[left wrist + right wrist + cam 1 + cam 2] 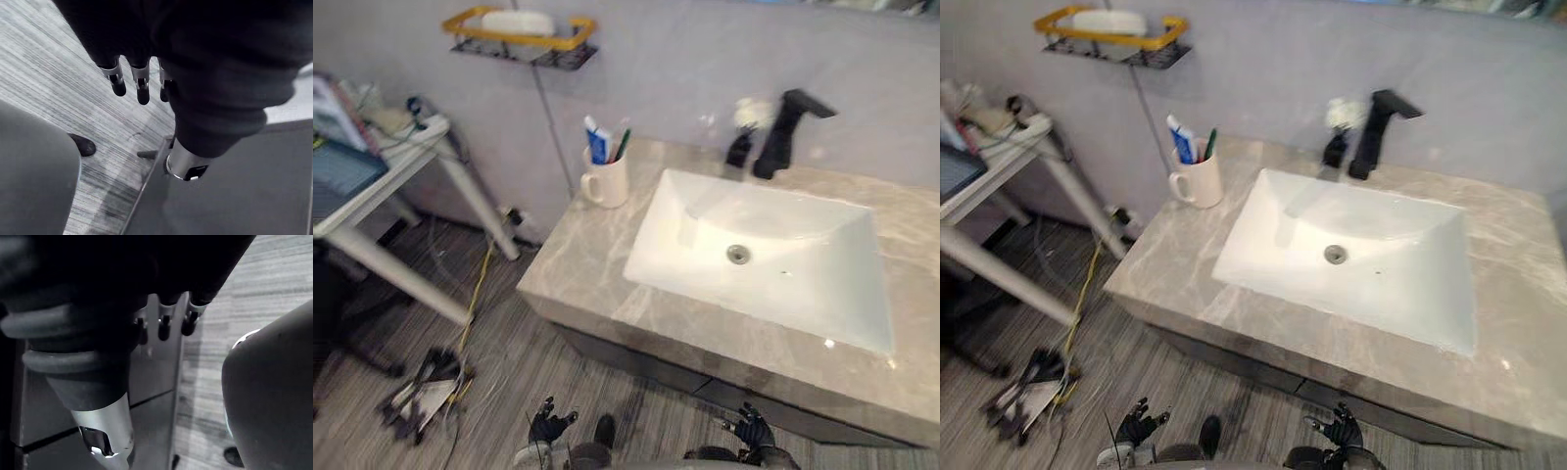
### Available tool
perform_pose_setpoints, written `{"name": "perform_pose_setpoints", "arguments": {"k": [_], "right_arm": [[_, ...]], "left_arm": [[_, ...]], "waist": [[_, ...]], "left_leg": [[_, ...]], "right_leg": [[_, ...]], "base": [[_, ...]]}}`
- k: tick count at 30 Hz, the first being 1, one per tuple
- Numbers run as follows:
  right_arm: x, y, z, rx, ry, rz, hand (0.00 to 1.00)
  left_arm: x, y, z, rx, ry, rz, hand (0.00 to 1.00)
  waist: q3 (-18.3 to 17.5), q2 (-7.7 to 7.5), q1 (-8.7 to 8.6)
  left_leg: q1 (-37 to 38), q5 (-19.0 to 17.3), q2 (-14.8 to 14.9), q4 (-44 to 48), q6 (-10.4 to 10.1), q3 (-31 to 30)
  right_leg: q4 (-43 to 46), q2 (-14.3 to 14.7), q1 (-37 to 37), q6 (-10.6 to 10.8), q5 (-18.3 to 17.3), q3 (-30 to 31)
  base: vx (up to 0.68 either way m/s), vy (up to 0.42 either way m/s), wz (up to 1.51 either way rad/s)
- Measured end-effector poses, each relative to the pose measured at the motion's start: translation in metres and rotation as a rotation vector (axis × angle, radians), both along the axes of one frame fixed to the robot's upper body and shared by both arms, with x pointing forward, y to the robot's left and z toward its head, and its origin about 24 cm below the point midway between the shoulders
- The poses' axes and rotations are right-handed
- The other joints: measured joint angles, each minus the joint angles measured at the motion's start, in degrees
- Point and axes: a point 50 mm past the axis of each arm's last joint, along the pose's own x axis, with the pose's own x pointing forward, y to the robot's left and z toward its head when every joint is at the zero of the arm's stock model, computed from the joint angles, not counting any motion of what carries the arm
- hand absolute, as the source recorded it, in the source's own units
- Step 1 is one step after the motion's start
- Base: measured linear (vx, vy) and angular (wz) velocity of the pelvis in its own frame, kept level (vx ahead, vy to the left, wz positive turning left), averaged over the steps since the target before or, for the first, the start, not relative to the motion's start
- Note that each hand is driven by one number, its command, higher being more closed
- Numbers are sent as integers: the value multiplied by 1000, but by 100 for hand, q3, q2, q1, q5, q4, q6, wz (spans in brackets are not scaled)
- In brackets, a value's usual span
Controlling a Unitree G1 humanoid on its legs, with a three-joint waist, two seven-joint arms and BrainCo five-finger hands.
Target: Organize washtable
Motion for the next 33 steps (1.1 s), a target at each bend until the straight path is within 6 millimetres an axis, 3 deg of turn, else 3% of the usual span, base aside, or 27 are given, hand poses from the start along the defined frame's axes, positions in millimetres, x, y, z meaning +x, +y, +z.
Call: {"name": "perform_pose_setpoints", "arguments": {"k": [1,2,3,4,6,8,10,11,12,14,18,21,22,23,24,25,28,29,31,32,33], "right_arm": [[4,0,1,-4,-7,3,0],[10,1,3,-5,-22,3,0],[13,2,4,-5,-34,3,0],[12,1,5,-6,-36,-2,0],[3,-1,2,-2,-9,-25,0],[4,-2,3,-2,-20,-30,0],[10,-4,5,-1,-35,-46,0],[12,-7,5,-3,-38,-62,0],[12,-11,5,-10,-33,-70,0],[15,-9,4,-2,-31,-65,0],[21,-1,4,14,-37,-33,0],[26,3,5,19,-47,-8,0],[27,-2,7,9,-58,-17,0],[27,-5,7,0,-58,-18,0],[25,-6,6,0,-52,-18,0],[20,-7,5,2,-40,-23,0],[21,0,4,35,-44,-28,0],[22,0,6,45,-66,-33,0],[21,0,6,48,-74,-41,0],[18,3,6,66,-84,-66,0],[17,5,6,77,-88,-75,0]], "left_arm": [[2,0,1,1,-10,-1,0],[7,0,3,1,-23,-2,0],[8,1,3,2,-24,2,0],[9,0,3,6,-23,-8,0],[9,-1,3,15,-18,-32,0],[10,-2,2,30,-3,-81,0],[15,-13,-1,30,20,-168,0],[20,-25,0,18,9,-210,0],[26,-37,1,4,-5,-254,0],[28,-43,2,-1,-8,-290,0],[24,-34,0,25,8,-294,0],[18,-23,-2,45,32,-271,0],[19,-22,-2,42,29,-261,0],[18,-22,-2,43,30,-262,0],[18,-20,-2,49,31,-261,0],[18,-14,-2,60,35,-247,0],[20,2,-1,85,39,-184,0],[23,2,-1,81,38,-181,0],[25,-1,0,74,27,-169,0],[31,-6,2,65,8,-157,0],[34,-11,3,52,-7,-155,0]], "waist": [[19,-10,-34],[93,-37,-49],[118,-15,-61],[143,-40,-60],[142,-28,-84],[125,-6,-195],[86,93,-434],[57,193,-458],[25,255,-458],[47,212,-411],[87,159,-339],[115,142,-310],[169,153,-372],[213,90,-393],[240,143,-391],[263,166,-374],[406,-79,-345],[448,-51,-355],[441,-58,-374],[408,-174,-386],[399,-204,-375]], "left_leg": [[-230,528,-81,-227,16,36],[-410,487,-65,32,31,653],[-562,48,-19,646,153,1157],[-636,-670,180,1690,426,2044],[-325,-1286,630,2552,529,3107],[-86,-1539,922,2722,521,3672],[43,-1524,1114,2449,470,4093],[70,-1517,1002,2106,274,3980],[165,-1541,800,1689,246,3791],[171,-1529,643,1420,263,3583],[218,-1513,472,1602,296,3246],[111,-1636,237,1468,446,2834],[76,-1720,-6,1377,542,2307],[96,-1696,-88,1340,593,2121],[183,-1654,-61,1299,671,1882],[199,-1642,-16,1292,695,1640],[114,-1625,-7,1283,719,1299],[77,-1626,6,1291,715,1022],[0,-1627,6,1307,709,780],[-127,-1642,-100,1458,658,344],[-189,-1648,-111,1510,641,160]], "right_leg": [[-33,-150,-145,-140,74,-261],[-183,-253,-151,-219,151,-634],[-173,-295,-120,-226,161,-788],[-75,-377,-36,-231,163,-1065],[-9,-440,168,-234,161,-1479],[-20,-525,197,-228,164,-1826],[-13,-693,221,-46,270,-2208],[-27,-717,209,55,329,-2308],[-202,-660,257,218,450,-2340],[-453,-623,318,230,648,-2335],[-870,-623,716,300,949,-2245],[-450,-813,608,386,783,-2272],[790,-1188,138,141,615,-1717],[1279,-1224,-93,-42,706,-1235],[1612,-997,-362,-72,577,-408],[1549,-596,-510,-49,324,164],[1126,-104,-947,14,262,572],[785,159,-1097,70,297,894],[511,397,-1113,126,335,1462],[401,441,-1063,143,372,1787],[467,474,-1046,96,396,1726]], "base": [[-90,-11,137],[-103,-25,135],[-68,-20,123],[-51,-66,99],[-87,-15,92],[-112,107,85],[-56,176,112],[-52,253,107],[-52,255,95],[-29,185,63],[-85,168,37],[-133,71,33],[-195,67,78],[-130,38,104],[-15,-27,105],[16,-70,122],[9,-144,97],[49,-215,102],[75,-259,113],[67,-244,149],[172,-408,194]]}}
